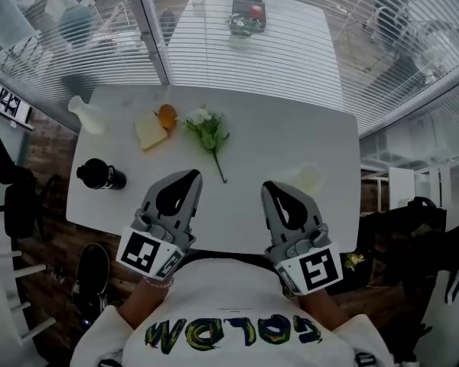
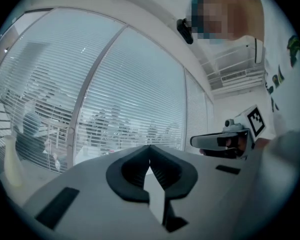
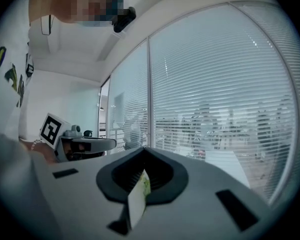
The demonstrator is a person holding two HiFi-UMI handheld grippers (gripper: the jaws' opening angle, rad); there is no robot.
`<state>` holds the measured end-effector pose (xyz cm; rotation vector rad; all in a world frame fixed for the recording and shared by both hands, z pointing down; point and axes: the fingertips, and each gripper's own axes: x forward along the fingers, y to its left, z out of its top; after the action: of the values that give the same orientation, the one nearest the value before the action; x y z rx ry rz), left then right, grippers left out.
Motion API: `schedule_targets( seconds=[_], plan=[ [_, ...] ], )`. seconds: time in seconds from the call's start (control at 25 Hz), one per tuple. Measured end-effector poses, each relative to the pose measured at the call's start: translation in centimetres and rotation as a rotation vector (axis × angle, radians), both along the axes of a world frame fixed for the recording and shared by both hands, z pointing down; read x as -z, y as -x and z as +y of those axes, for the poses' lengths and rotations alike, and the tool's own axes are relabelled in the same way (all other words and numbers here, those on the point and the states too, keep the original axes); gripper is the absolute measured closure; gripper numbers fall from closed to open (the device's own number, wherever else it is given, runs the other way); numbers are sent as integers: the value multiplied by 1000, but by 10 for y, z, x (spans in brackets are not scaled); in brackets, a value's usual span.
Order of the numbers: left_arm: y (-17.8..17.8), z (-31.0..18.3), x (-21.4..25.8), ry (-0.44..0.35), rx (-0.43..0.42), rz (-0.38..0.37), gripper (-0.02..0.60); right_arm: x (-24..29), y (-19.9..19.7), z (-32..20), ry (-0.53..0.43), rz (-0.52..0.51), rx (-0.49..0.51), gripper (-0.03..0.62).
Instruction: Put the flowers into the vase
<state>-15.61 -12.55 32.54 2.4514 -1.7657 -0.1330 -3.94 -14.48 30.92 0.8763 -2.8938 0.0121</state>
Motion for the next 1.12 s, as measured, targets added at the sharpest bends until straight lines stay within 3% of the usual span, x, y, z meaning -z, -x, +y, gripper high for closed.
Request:
schedule_targets(
  seconds=[0.36, 1.12],
  plan=[
    [44, -11, -38, 80, 0, 12, 566, -52, 60, -25, 47, 80, -9, 575],
    [68, -49, -130, 212, -14, 12, 512, -215, 129, -100, 257, 302, 7, 447]
  ],
)
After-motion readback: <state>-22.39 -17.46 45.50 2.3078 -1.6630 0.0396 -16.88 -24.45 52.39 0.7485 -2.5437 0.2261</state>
